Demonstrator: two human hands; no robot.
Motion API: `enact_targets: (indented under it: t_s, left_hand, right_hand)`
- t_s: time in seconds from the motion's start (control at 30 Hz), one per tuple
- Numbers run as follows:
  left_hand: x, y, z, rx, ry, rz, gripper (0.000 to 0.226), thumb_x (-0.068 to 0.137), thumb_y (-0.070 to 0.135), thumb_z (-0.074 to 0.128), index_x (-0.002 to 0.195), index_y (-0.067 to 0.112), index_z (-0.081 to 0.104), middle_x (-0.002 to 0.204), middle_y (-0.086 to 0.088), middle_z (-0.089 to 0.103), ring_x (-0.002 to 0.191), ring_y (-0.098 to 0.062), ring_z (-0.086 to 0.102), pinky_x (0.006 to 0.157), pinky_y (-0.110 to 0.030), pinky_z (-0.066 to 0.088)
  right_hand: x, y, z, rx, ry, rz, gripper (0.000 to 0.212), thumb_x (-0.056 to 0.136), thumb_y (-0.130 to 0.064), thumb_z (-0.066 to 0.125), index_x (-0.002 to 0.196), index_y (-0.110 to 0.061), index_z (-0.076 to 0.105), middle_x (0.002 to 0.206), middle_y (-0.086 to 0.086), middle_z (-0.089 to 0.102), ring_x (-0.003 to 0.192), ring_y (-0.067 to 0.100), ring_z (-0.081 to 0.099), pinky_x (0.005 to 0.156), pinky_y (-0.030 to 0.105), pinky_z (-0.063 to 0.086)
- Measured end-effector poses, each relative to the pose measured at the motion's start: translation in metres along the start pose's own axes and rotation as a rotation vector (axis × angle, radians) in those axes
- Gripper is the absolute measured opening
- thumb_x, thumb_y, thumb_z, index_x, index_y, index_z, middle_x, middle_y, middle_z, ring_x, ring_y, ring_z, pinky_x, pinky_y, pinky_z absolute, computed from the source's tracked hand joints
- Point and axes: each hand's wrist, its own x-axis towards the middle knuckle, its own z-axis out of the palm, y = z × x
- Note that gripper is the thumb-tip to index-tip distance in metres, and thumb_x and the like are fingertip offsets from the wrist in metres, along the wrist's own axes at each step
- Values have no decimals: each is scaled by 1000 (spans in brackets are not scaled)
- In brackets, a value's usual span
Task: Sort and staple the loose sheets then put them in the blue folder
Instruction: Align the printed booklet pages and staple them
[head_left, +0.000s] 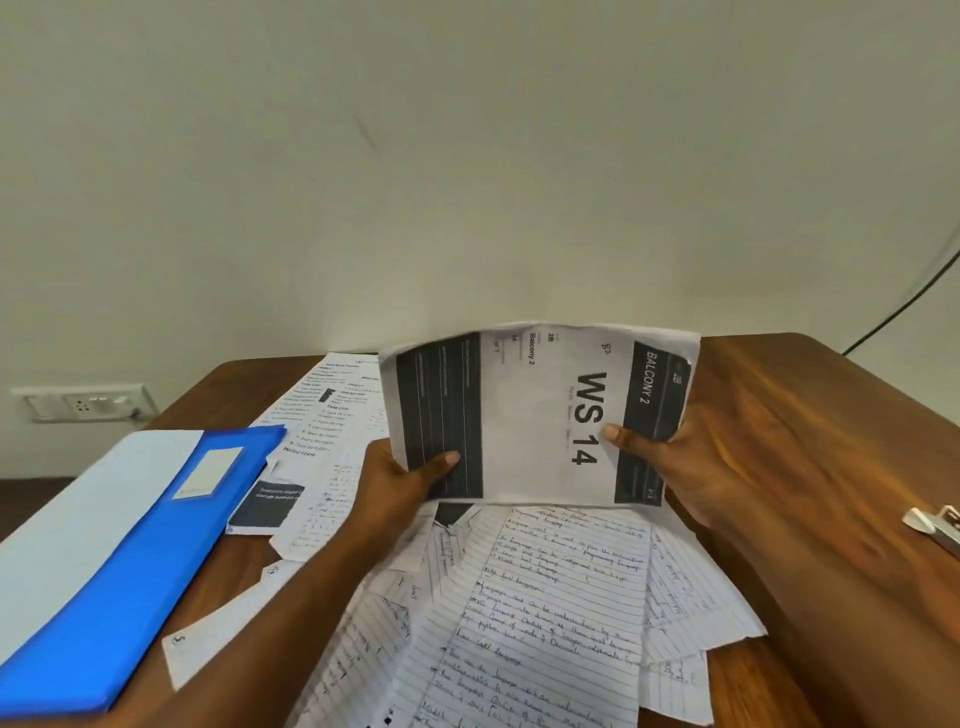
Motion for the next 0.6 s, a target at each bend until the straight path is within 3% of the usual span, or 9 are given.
enact_targets:
  t_s: [0.07,0.1,0.17,0.27,0.37,0.5,0.6]
  left_hand:
    - [7,4,-1,122,49,35,44,85,24,83,115,20,51,112,-2,65,105,-25,64,90,-40,58]
    - [8,2,-1,151,55,30,47,86,25,83,118,19,49,111,-1,64,105,-25,63,91,-40,57]
    - [1,-4,4,120,8,-41,46,88,21,81,118,16,46,109,-2,64,97,-20,65,81,-35,60]
    - [-2,-11,7,93,3,-71,45,89,21,80,119,13,47,112,-8,65,99,-25,69,80,-40,65]
    - [2,-9,7,108,29,-7,41,91,21,78,118,14,48,101,3,61,91,-13,64,63,-18,54]
    - [-6,-11,11,65,-17,-43,27,91,11,77,95,22,53,100,-4,66,89,-18,68,74,-33,61]
    - [-8,4,10,34,-23,12,24,92,9,75,95,20,54,97,-1,66,84,-12,66,72,-26,58]
  right_hand:
    - [1,-11,2,41,-8,-9,102,46,-66,96,131,-26,56,122,0,75,111,26,74,93,54,60]
    - [-1,-13,4,29,-9,-5,96,50,-63,97,128,-26,57,119,1,76,110,25,74,94,54,59]
    - [-8,-11,11,-34,6,36,78,62,-49,93,125,-25,55,119,-1,73,111,25,70,101,56,55]
    - [-13,-2,14,-77,34,112,72,72,-34,87,133,-21,52,129,5,69,122,32,65,106,59,52]
    - [-10,-4,12,-85,77,91,80,69,-39,88,138,-23,50,134,6,67,122,32,65,105,60,52]
    - [-17,4,12,-79,36,145,64,79,-30,87,131,-25,52,129,6,69,109,28,69,97,47,57]
    - [-19,-1,9,-13,18,121,76,67,-37,91,133,-23,54,126,5,72,114,29,71,100,59,56]
